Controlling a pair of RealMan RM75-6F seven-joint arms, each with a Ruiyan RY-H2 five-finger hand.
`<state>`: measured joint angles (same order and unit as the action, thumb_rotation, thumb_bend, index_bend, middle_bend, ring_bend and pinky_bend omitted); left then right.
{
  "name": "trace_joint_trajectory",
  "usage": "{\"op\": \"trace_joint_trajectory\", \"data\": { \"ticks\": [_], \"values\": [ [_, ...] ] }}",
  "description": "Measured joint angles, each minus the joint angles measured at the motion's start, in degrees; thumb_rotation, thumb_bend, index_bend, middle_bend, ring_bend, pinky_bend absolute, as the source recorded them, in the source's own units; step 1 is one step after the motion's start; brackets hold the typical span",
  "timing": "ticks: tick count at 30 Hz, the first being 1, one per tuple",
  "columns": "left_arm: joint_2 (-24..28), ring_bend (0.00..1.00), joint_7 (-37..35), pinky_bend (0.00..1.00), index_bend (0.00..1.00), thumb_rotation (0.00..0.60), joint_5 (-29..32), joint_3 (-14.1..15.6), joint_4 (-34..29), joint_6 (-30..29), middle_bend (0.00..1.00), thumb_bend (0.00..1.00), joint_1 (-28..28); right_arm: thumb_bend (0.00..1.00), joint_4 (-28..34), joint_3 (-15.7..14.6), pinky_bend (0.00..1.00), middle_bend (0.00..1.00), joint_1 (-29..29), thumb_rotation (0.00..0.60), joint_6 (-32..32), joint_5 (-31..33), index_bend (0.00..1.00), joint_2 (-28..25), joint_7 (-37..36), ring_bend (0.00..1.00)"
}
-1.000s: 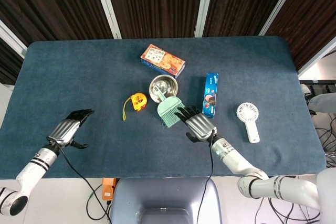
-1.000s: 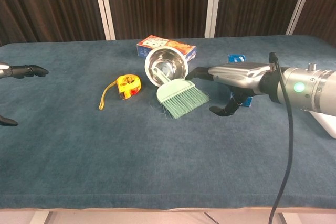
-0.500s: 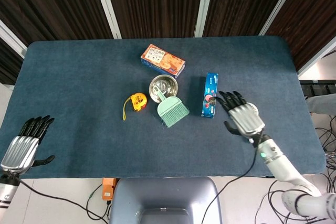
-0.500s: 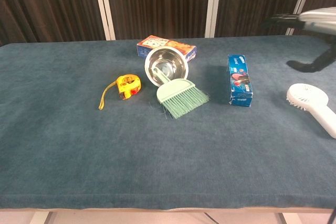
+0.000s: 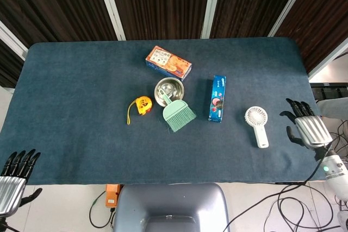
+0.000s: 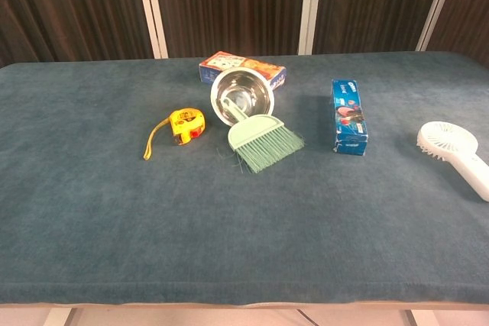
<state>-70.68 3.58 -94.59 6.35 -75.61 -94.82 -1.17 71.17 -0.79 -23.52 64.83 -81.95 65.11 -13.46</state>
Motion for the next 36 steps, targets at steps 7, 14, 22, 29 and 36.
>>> {"op": "trace_joint_trajectory", "data": {
  "ticks": [7,14,22,29,36],
  "values": [
    [-1.1,0.03,-0.5,0.05,0.0,0.6,0.1,-0.4,1.0,1.9,0.06,0.1,0.2,0.58,-12.4,-1.7,0.0,0.0,0.9,0.6,-3.8,-1.9,0.3,7.4,-6.8,0.0],
    [-1.6,0.03,-1.1,0.05,0.0,0.6,0.1,-0.8,2.0,2.4,0.06,0.1,0.2,0.58,-15.8,-2.4,0.0,0.0,0.3,0.6,-5.3,-4.4,0.29,10.8,-8.5,0.0],
    [-1.8,0.03,-1.9,0.05,0.0,0.6,0.0,-1.1,2.6,3.0,0.06,0.1,0.3,0.58,-17.7,-2.5,0.0,0.0,-0.6,0.6,-7.1,-5.1,0.29,13.2,-9.1,0.0],
    [-2.0,0.03,-2.1,0.05,0.0,0.6,0.0,-1.3,2.9,3.3,0.06,0.1,0.5,0.58,-18.6,-2.4,0.0,0.0,-1.3,0.6,-7.6,-5.8,0.29,14.4,-8.9,0.0],
    [-2.0,0.03,-2.9,0.05,0.0,0.6,0.2,-1.4,3.3,3.7,0.06,0.1,0.6,0.58,-18.5,-2.1,0.0,0.0,-1.4,0.6,-8.5,-5.4,0.29,14.7,-7.7,0.0]
  ]
}}
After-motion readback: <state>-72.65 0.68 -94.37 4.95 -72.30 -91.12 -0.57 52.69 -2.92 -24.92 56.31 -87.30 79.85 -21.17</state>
